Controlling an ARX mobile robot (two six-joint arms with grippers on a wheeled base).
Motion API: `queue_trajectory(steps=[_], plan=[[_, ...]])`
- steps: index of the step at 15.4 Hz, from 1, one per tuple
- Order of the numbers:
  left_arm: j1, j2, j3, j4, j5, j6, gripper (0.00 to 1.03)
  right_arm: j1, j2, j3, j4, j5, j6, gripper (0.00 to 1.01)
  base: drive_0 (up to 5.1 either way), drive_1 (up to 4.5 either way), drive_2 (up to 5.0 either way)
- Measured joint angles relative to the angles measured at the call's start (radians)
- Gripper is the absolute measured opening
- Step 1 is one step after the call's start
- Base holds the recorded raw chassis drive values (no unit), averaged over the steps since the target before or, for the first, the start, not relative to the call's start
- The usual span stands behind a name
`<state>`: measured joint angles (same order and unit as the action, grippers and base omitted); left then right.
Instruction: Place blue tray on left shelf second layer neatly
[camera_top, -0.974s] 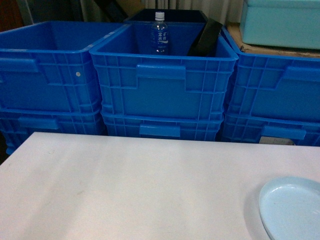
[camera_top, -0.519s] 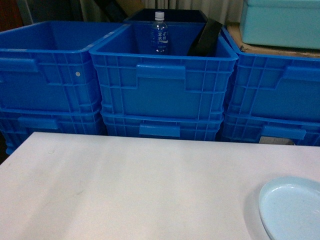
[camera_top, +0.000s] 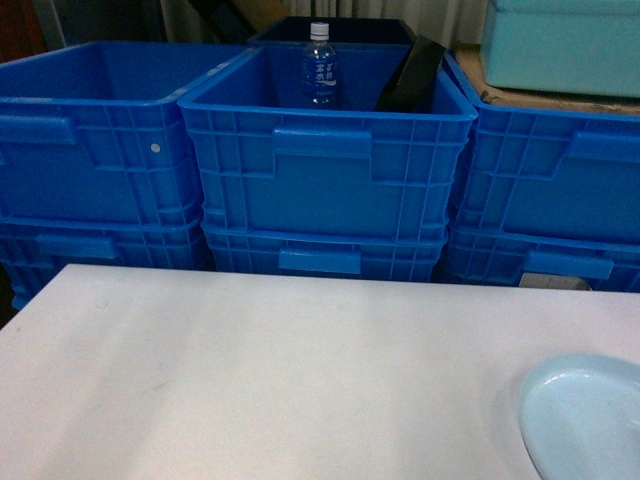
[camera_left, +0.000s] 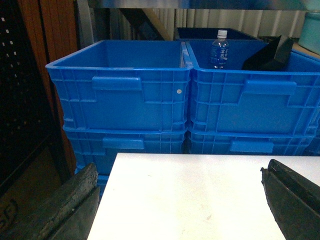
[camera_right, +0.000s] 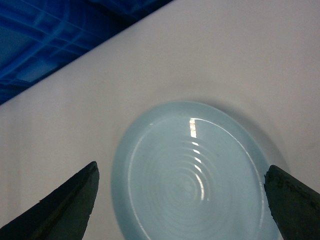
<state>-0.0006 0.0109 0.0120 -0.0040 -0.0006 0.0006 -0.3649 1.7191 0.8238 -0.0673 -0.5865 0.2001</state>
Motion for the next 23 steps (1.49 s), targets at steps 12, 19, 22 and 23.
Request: queue_trajectory(steps=[12,19,22,23], plan=[[0.000,0.000,0.000,0.000,0.000,0.000,0.98,-0.023,0.210,-0.146,0.209,0.031,-0.157,0.98,0.0,0.00,0.0],[0.000,0.000,0.000,0.000,0.000,0.000,0.98,0.014,0.267,-0.188,0.333,0.105,-0.208,0.69,0.0,0.00,0.0],[0.000,0.000,0.000,0.000,0.000,0.000,0.98,-0.024,0.292,-0.186,0.344,0.096,-0.238,0.43,0.0,0.00,0.0],[0.000,0.000,0.000,0.000,0.000,0.000,0.98,-0.047,0.306,-0.180,0.344,0.092,-0.252,0.28,0.0,0.00,0.0]])
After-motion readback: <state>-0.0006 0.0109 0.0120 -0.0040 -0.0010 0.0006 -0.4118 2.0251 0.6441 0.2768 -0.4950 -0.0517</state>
